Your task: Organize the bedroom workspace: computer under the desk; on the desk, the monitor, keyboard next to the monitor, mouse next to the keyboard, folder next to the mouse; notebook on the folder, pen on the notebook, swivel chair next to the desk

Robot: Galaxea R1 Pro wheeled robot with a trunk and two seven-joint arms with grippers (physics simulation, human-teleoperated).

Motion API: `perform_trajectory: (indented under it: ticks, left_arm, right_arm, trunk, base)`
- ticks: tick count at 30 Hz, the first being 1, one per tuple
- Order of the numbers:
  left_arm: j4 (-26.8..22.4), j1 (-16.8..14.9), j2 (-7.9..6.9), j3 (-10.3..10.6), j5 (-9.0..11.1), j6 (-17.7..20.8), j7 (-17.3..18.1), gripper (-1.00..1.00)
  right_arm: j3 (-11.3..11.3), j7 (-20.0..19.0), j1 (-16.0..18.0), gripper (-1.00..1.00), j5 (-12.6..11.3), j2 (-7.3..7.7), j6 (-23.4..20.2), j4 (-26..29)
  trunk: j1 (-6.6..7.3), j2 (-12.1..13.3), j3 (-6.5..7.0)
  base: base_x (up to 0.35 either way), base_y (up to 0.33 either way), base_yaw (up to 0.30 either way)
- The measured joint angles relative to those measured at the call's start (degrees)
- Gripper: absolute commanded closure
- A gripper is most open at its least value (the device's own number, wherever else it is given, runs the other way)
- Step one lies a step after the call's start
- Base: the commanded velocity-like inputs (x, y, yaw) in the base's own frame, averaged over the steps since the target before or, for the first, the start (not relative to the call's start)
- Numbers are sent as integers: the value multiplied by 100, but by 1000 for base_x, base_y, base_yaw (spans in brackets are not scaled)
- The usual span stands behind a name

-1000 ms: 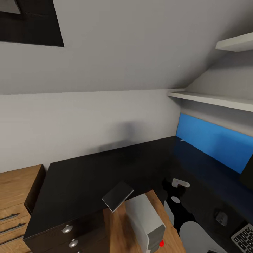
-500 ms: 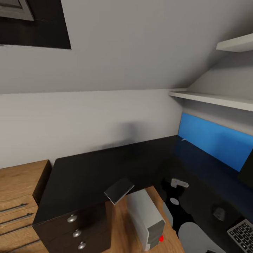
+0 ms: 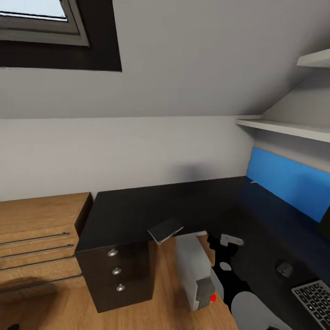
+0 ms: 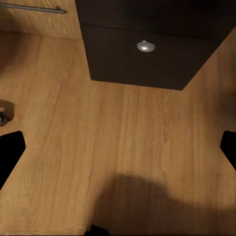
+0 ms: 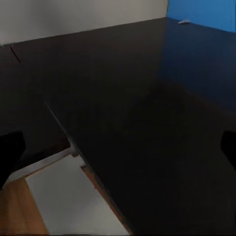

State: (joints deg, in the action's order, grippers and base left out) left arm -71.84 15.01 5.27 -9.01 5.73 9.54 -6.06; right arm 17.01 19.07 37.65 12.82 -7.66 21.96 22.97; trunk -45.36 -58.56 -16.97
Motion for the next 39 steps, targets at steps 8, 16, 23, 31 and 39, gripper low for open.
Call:
perform_trajectory:
  ticks: [8,16,23,31,39]
  left_arm:
    - [1,0,-2,-2,1,-30,-1,-100]
    - [-1,0,-2,-3,1,-35,-1,-100]
    - [7,0,-2,-3,1,-35,-1,-100]
    - [12,1,-1,-3,1,-33,-1,-100]
    - [15,1,0,-4,1,-33,-1,-100]
  right_arm:
    - [1,4,0,-100,192,-9,90,-33]
    - [2,4,-1,-100,236,-10,109,-99]
    - [2,4,0,-100,239,-10,110,-114]
    - [-2,1,-1,-100,238,-10,110,-120]
    - [-9,-22,-1,-100,234,-10,110,-200]
  trunk:
    - [0,0,0]
    - [3,0,0]
    - [3,0,0]
    - [1,0,0]
    - [1,1,-5]
  base:
    - [-308,-173,283]
    - [-103,-48,283]
    - [-27,14,283]
    - [-211,154,283]
    - [-255,215,94]
